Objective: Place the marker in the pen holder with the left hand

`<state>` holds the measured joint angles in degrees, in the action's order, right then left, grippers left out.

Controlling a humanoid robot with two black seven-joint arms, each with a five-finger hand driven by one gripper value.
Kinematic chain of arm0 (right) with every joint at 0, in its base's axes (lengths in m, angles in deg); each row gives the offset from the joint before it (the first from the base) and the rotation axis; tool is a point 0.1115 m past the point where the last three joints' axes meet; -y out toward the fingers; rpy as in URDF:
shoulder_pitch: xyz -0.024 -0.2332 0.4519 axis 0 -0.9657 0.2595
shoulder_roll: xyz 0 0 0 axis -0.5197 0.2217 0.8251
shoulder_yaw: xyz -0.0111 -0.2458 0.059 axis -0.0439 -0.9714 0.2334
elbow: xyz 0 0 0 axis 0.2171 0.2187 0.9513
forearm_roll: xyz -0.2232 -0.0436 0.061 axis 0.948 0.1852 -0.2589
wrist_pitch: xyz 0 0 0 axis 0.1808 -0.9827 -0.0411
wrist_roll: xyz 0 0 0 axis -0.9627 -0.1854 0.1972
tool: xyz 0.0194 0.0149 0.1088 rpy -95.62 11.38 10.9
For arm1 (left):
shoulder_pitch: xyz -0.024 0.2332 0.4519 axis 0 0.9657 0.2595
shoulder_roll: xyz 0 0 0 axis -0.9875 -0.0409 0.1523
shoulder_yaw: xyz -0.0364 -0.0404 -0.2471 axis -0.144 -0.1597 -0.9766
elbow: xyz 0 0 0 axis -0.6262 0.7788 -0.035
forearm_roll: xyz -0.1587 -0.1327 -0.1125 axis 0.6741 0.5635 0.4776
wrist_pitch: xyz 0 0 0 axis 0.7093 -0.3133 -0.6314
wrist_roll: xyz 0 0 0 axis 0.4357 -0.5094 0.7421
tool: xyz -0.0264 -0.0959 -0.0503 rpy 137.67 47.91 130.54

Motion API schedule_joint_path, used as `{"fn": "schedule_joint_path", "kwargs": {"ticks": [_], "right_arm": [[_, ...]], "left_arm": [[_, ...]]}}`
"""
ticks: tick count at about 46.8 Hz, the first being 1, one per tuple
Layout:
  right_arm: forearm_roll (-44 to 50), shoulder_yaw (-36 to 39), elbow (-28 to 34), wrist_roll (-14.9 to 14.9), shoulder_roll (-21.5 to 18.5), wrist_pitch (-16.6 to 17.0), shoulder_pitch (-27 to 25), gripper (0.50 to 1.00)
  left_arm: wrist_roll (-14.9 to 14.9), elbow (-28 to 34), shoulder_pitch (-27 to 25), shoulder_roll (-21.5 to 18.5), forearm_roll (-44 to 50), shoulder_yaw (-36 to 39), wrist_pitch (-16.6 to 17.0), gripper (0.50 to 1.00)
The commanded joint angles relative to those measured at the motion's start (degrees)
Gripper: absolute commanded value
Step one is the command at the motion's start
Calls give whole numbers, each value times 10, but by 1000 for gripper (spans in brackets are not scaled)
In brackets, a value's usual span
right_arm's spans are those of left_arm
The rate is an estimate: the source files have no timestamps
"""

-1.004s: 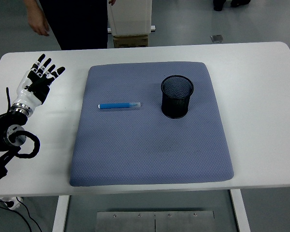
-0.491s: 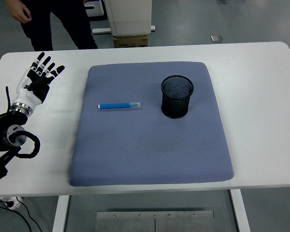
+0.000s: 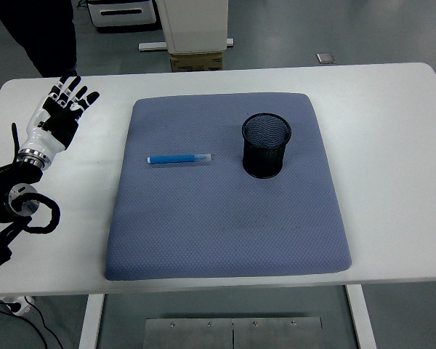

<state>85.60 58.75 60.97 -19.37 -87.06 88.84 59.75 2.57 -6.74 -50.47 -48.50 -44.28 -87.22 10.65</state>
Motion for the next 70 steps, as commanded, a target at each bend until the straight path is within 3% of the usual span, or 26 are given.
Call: {"fn": "schedule_joint_path", "kwargs": {"ticks": [1,8,14,34,42,58,70], "right_arm": [[0,0,0,0,0,0,0,1000],[0,0,0,0,0,0,0,1000],[0,-1,0,0,0,0,0,1000],[0,0,0,0,0,0,0,1000],[0,0,0,0,0,0,0,1000],[0,0,0,0,0,0,0,1000],[0,0,0,0,0,0,0,1000]], "left_arm": [[1,0,0,0,0,0,0,1000],[-1,-2,-8,-1,-3,1,13,1000],[4,-2,-10,-3,-10,6,44,1000],[-1,-2,-84,-25,-68,112,45,1000],[-2,-2,-154,-28,-72,238,44,1000],[-25,-1,-264,-38,-76,385,43,1000],[-20,49,-383,-28,-76,602,35,1000]]}}
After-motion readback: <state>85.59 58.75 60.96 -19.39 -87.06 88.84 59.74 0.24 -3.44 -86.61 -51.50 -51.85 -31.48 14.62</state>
